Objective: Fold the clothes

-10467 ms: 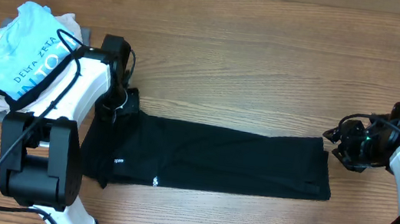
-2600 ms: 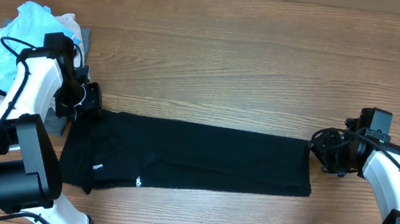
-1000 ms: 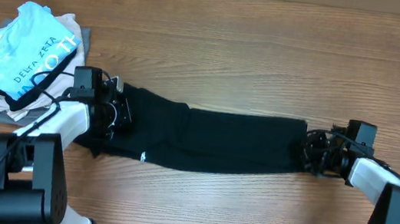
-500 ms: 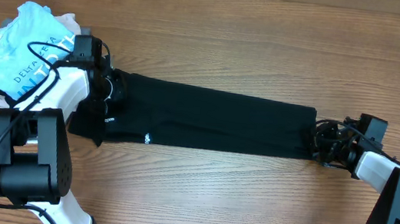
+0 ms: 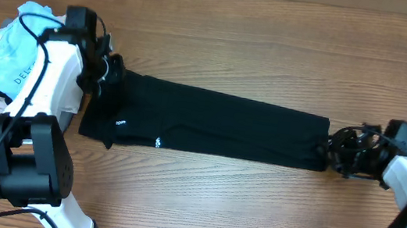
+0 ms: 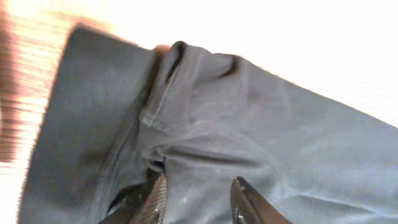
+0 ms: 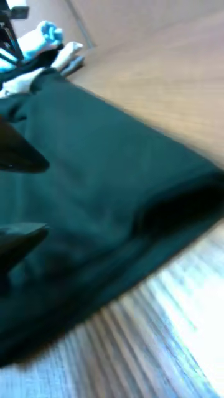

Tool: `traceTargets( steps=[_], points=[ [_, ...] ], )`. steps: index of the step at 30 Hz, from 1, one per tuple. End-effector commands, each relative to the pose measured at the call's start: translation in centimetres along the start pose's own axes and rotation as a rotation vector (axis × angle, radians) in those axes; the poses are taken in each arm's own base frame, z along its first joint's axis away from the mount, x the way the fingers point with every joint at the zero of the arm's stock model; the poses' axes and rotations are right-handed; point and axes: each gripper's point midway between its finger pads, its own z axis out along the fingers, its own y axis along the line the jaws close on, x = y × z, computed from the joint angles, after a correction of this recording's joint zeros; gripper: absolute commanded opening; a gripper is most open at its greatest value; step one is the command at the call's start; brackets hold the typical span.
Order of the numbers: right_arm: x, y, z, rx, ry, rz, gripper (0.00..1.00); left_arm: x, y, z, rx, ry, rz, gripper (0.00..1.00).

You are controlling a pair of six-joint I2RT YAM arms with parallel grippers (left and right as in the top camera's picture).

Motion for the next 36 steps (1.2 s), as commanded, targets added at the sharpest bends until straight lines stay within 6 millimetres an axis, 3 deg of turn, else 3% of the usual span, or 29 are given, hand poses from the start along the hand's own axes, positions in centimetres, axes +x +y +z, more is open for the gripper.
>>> traceTargets(
  steps=[1, 4, 8, 13, 17, 21, 24, 29, 36],
  points=[
    [-1.8, 3.7, -3.1, -0.044, -0.073, -0.202, 0.41, -1.5, -1.3, -2.3, 0.030, -0.032, 0.094, 0.42],
    [-2.2, 4.4, -4.2, -0.014, -0.076, -0.253, 0.58, -2.1, -2.1, -4.8, 0.029, -0.043, 0.142, 0.48],
    [-3.1, 3.0, -5.1, 0.087, -0.105, -0.250, 0.74, -3.1, -3.3, -8.9, 0.031, -0.087, 0.167, 0.59],
    [-4.0, 0.2, -4.9, 0.143, -0.091, -0.213, 0.82, -4.3, -4.3, -12.2, 0.030, -0.156, 0.198, 0.78],
    [-4.7, -3.1, -4.0, 0.155, -0.033, -0.212, 0.85, -4.3, -4.4, -12.5, 0.031, -0.160, 0.212, 0.86],
    [-4.0, -3.9, -2.5, 0.072, 0.070, -0.244, 0.85, -4.1, -4.3, -12.4, 0.026, -0.152, 0.221, 1.00],
    [-3.0, -4.9, -1.2, 0.079, 0.138, -0.224, 0.82, -4.1, -4.3, -12.4, 0.025, -0.152, 0.221, 1.00],
    [-1.2, -4.5, 0.8, 0.092, 0.227, -0.280, 0.76, -4.1, -4.3, -12.4, 0.025, -0.153, 0.221, 1.00],
    [-1.1, -5.3, 2.4, 0.160, 0.251, -0.297, 0.70, -4.1, -4.3, -12.4, 0.025, -0.153, 0.220, 1.00]
  ],
)
